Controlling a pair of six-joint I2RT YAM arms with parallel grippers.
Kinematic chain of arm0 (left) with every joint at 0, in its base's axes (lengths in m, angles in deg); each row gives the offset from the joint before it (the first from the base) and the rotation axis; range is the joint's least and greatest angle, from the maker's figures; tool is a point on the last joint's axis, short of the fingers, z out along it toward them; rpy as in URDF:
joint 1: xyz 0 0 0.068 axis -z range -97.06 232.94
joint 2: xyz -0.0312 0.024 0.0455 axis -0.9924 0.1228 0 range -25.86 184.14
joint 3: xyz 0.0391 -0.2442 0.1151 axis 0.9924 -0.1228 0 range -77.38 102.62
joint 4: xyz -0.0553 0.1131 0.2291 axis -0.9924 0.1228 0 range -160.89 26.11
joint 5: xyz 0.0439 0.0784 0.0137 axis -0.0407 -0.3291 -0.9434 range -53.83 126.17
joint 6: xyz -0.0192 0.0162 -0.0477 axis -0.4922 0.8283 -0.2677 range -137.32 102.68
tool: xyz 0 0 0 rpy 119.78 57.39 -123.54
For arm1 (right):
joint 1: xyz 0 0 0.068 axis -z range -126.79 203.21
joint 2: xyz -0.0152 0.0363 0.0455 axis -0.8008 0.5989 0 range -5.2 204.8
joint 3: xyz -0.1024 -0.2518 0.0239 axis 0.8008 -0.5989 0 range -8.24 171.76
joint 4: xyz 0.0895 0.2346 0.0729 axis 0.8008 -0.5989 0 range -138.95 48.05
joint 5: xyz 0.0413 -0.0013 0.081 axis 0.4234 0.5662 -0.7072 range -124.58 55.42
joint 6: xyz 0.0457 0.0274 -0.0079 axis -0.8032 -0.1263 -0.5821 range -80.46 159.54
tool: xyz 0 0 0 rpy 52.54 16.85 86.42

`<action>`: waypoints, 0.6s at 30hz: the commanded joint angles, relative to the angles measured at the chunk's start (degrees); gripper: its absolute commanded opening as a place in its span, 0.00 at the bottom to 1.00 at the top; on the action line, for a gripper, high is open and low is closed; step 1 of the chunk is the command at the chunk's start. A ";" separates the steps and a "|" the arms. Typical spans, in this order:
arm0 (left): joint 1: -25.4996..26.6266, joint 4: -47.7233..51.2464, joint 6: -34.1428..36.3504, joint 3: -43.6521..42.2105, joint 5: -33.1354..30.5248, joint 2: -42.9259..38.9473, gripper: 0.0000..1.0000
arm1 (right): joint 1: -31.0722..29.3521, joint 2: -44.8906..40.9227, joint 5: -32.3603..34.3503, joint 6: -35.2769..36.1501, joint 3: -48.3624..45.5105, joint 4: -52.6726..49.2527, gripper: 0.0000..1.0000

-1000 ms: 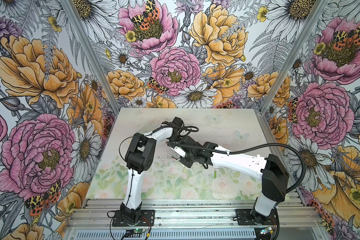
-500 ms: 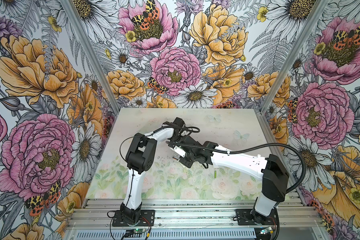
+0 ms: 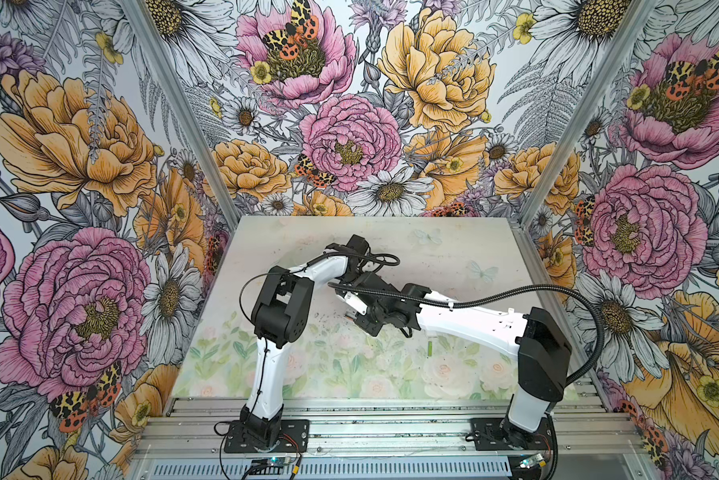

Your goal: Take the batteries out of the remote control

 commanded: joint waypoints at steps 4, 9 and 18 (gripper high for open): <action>-0.47 1.41 -2.41 -1.27 7.26 2.21 0.28 | -2.22 -2.57 4.56 -9.36 -13.94 22.35 0.00; -1.66 0.63 -3.15 -2.38 10.58 2.23 0.28 | -3.87 -3.19 7.81 -15.50 -19.65 34.57 0.00; -3.54 -0.88 -3.46 -5.02 17.96 1.80 0.28 | -4.31 -1.24 10.22 -25.29 -25.00 50.64 0.00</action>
